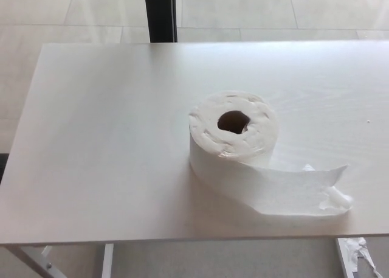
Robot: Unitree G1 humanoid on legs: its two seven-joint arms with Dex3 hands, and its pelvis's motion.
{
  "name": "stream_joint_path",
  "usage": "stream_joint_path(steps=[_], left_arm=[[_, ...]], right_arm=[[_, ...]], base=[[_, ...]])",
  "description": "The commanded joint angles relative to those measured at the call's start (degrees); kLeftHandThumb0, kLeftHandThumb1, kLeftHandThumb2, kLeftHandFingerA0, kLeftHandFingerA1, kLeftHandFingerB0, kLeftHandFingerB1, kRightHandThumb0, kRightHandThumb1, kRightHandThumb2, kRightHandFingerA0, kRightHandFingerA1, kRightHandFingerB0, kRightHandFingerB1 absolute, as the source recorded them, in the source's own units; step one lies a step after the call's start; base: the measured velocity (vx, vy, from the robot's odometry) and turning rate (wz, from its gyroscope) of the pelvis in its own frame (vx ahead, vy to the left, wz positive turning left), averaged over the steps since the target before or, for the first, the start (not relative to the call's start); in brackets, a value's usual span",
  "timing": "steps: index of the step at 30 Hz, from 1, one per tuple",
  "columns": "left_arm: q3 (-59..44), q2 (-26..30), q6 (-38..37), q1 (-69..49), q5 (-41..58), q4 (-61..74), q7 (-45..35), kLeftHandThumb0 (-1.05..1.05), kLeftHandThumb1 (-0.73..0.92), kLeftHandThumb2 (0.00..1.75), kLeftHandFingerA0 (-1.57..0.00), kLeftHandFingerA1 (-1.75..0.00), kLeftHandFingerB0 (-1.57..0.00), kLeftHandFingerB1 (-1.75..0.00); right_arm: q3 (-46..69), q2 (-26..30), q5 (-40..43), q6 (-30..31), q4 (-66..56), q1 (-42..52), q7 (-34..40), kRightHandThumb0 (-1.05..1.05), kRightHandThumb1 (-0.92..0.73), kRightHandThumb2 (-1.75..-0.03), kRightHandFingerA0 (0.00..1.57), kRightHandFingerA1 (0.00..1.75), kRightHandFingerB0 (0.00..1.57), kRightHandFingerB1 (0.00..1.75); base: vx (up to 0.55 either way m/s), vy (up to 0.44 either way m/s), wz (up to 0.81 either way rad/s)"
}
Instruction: A toilet paper roll is kept in the middle of the desk infront of the robot. The robot places its left hand on the top of the toilet paper roll to hold it still and uses its right hand to tear off a piece of toilet paper from it and hands the paper to a person
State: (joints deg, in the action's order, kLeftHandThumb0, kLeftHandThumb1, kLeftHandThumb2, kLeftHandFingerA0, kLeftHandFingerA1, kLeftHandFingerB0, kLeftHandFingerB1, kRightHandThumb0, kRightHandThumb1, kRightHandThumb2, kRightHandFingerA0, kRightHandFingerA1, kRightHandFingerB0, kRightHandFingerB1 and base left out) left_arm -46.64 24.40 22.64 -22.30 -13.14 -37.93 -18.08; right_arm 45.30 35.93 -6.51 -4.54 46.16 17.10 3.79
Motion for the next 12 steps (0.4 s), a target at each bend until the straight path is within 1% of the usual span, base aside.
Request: stream_joint_path(steps=[1, 5, 6, 7, 9, 10, 12], left_arm=[[1.06, 7.48, -11.5, 0.2, 5.89, -10.07, -3.11, -0.89, 0.89, 0.67, -0.37, -0.84, -0.22, -0.7], [2.2, 8.48, -13.14, -0.12, 6.84, -11.95, -3.13, -0.89, 0.89, 0.67, -0.37, -0.84, -0.22, -0.7], [5.05, 9.2, -13.11, -3.16, 4.58, -8.13, -3.94, -0.92, 0.92, 0.7, -0.77, -1.1, -0.24, -0.7], [4.69, 9.02, -12.64, -0.76, 5.06, -11.47, -0.53, -0.88, 0.68, 1.15, -1.25, -1.46, -0.79, -0.96], [5.11, 9.3, -12.97, -0.63, 5.75, -12.36, -0.02, -0.88, 0.68, 1.15, -1.25, -1.46, -0.79, -0.96], [7.06, 10.47, -11.38, 0.31, 4.8, -14.35, 0.67, -0.93, 0.68, 1.05, -1.28, -1.42, -0.51, -0.81], [7.71, 10.8, -11.46, 0.58, 5.11, -15.07, 0.9, -0.93, 0.68, 1.05, -1.28, -1.42, -0.51, -0.81]], right_arm=[[-7.91, 2.84, 0.68, 1.0, 6.42, 2.67, -13.04, -0.92, -0.59, -0.95, 0.38, 0.72, 0.12, 0.5], [-8.88, 3.67, 2.28, -0.11, 7.99, 3.87, -13.25, -0.92, -0.59, -0.95, 0.38, 0.72, 0.12, 0.5], [-8.84, 4.09, 2.88, -0.5, 9.44, 3.66, -13.27, -0.86, -0.56, -0.93, 0.28, 0.67, 0.14, 0.5], [-9.07, 4.37, 3.15, -0.9, 9.34, 4.24, -13.88, -0.87, -0.56, -0.95, 0.27, 0.66, 0.11, 0.49], [-9.45, 4.65, 3.5, -1.14, 9.61, 4.32, -14.05, -0.87, -0.56, -0.95, 0.27, 0.66, 0.11, 0.49], [-9.77, 4.61, 4.17, -1.66, 8.03, 5.4, -15.4, -0.75, -0.55, -0.92, 0.2, 0.64, 0.13, 0.51], [-10.05, 4.82, 4.64, -1.43, 7.79, 5.46, -16.06, -0.74, -0.55, -0.92, 0.21, 0.64, 0.15, 0.52]], base=[[0.0, 0.0, 0.0], [0.0, 0.0, 0.0], [0.0, 0.0, 0.0], [0.0, 0.0, 0.0], [0.0, 0.0, 0.0], [0.0, 0.0, 0.0], [0.0, 0.0, 0.0]])
